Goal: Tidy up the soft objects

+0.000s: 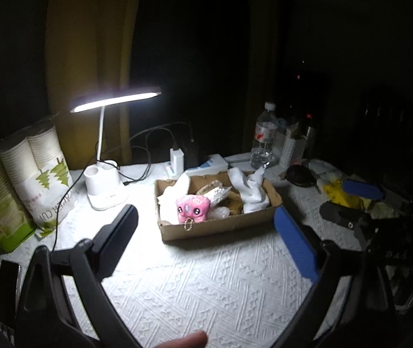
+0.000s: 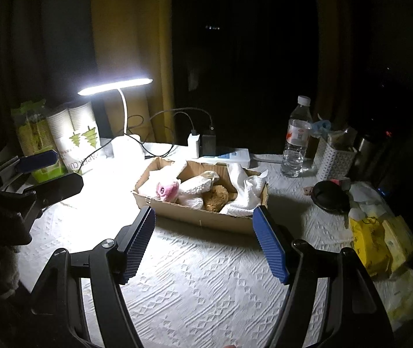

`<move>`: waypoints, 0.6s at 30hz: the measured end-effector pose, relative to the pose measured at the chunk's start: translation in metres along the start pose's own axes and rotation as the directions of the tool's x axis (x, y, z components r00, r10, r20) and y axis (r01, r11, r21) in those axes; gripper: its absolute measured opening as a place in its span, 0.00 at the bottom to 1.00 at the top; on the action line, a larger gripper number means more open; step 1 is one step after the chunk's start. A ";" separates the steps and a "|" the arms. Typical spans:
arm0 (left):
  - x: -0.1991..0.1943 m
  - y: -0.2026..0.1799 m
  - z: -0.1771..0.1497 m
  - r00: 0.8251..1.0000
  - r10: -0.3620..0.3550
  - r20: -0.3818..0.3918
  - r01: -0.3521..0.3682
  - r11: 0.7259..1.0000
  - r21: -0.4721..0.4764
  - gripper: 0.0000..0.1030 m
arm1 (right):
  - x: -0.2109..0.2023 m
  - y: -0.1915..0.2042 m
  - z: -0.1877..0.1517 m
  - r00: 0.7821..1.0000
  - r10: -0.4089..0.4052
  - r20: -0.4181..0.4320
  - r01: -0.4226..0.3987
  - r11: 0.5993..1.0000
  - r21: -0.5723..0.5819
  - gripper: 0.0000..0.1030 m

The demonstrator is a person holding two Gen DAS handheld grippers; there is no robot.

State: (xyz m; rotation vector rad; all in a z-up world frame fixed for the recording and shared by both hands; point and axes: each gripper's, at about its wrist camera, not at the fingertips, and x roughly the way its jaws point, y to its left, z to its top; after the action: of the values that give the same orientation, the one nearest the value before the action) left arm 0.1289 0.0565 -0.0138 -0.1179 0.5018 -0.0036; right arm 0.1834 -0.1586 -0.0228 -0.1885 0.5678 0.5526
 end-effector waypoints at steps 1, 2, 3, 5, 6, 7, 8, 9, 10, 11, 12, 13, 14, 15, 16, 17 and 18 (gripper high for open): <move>-0.003 0.000 0.000 1.000 0.002 0.003 -0.002 1.000 -0.001 0.93 | -0.004 0.001 0.000 1.000 -0.005 0.002 0.005 1.000 0.002 0.71; -0.007 0.000 0.001 1.000 0.004 0.009 -0.003 1.000 -0.003 0.93 | -0.008 0.002 0.000 1.000 -0.009 0.008 0.009 1.000 0.002 0.71; -0.011 0.000 0.001 1.000 0.002 0.016 -0.002 1.000 -0.005 0.93 | -0.013 0.003 0.000 1.000 -0.012 0.014 0.012 1.000 0.002 0.71; -0.018 0.000 0.003 1.000 0.002 0.030 -0.002 1.000 -0.010 0.93 | -0.020 0.005 0.000 1.000 -0.020 0.024 0.020 1.000 0.002 0.71; -0.021 0.000 0.003 0.999 0.003 0.037 -0.002 1.000 -0.014 0.93 | -0.023 0.006 0.000 0.999 -0.024 0.029 0.024 1.000 0.001 0.71; -0.025 0.000 0.004 0.999 0.001 0.046 0.000 1.000 -0.014 0.93 | -0.027 0.008 0.001 0.999 -0.027 0.034 0.027 1.000 -0.002 0.71; -0.029 -0.001 0.005 0.999 0.001 0.054 0.000 1.000 -0.010 0.93 | -0.031 0.009 0.001 0.999 -0.030 0.042 0.030 1.000 -0.004 0.71; -0.033 -0.002 0.005 0.998 0.003 0.063 -0.002 1.000 -0.006 0.93 | -0.034 0.010 0.001 0.998 -0.032 0.048 0.032 0.999 -0.005 0.71; -0.037 -0.003 0.006 0.997 0.005 0.074 -0.005 1.000 0.001 0.93 | -0.039 0.012 0.000 0.998 -0.034 0.056 0.034 0.999 -0.006 0.71; -0.042 -0.004 0.006 0.996 0.008 0.085 -0.008 1.000 0.007 0.93 | -0.043 0.013 0.000 0.997 -0.036 0.065 0.036 0.999 -0.006 0.71; -0.047 -0.005 0.006 0.996 0.012 0.093 -0.013 1.000 0.014 0.93 | -0.047 0.014 0.000 0.997 -0.036 0.072 0.037 0.999 -0.006 0.71; -0.051 -0.007 0.006 0.995 0.012 0.099 -0.014 1.000 0.019 0.93 | -0.052 0.015 -0.001 0.996 -0.036 0.082 0.037 0.999 -0.006 0.71; -0.054 -0.008 0.006 0.995 0.009 0.101 -0.012 1.000 0.023 0.93 | -0.055 0.016 -0.001 0.995 -0.034 0.090 0.035 0.999 -0.005 0.71; -0.057 -0.010 0.005 0.995 0.009 0.103 -0.012 0.999 0.030 0.93 | -0.059 0.016 -0.002 0.995 -0.032 0.097 0.032 0.999 -0.003 0.71; -0.059 -0.011 0.005 0.995 0.013 0.104 -0.016 0.999 0.034 0.93 | -0.060 0.016 -0.002 0.994 -0.029 0.102 0.029 1.000 0.000 0.71; -0.062 -0.013 0.005 0.994 0.018 0.105 -0.022 0.999 0.038 0.93 | -0.062 0.016 -0.003 0.994 -0.027 0.106 0.027 1.000 0.003 0.71; -0.063 -0.013 0.005 0.994 0.020 0.106 -0.024 0.999 0.040 0.93 | -0.064 0.016 -0.004 0.994 -0.026 0.108 0.026 1.000 0.004 0.71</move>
State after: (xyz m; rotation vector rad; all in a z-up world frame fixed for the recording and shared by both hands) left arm 0.0761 0.0459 0.0220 -0.0716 0.3974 0.0135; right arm 0.1277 -0.1745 0.0089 -0.1624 0.4600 0.5336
